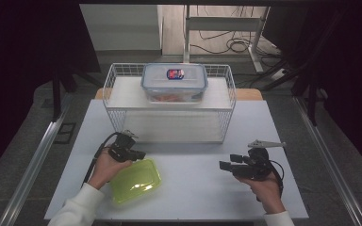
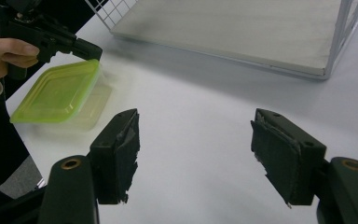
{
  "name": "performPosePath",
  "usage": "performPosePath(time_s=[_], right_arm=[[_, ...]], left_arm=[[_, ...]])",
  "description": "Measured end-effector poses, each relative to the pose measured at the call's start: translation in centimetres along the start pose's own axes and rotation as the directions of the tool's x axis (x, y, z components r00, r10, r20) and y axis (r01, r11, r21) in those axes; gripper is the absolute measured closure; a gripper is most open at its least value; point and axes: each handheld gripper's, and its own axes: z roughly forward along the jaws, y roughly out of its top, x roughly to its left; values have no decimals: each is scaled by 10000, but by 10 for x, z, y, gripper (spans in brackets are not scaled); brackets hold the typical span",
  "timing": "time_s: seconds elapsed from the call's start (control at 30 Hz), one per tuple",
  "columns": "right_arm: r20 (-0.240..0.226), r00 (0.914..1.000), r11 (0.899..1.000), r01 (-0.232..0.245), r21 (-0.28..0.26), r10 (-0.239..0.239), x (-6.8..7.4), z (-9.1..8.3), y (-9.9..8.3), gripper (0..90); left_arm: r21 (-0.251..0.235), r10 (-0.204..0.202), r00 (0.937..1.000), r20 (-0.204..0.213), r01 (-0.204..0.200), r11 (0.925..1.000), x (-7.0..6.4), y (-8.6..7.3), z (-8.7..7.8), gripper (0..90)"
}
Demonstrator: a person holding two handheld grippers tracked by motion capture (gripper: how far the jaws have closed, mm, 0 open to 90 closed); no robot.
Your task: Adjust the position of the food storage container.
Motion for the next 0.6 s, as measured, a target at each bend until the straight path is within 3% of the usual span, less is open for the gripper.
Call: performPosePath(time_s=[0.13,0.27,0.43,0.6], right_arm=[[-11,10000,10000,10,24,-10,0,0,-1,324],[-25,10000,10000,-2,-8,2,0,-1,-1,324],[3,10000,10000,-13,-36,13,-1,-1,-1,324],[15,10000,10000,-65,3,65,-2,0,-1,324]], left_arm=[[192,301,9995,8,-301,9994,-11,5,9,900],[85,437,9990,24,-437,9990,-16,6,7,900],[-238,515,9986,-77,-516,9984,-16,3,-8,899],[-746,588,9979,270,-566,9956,-18,-8,-34,898]])
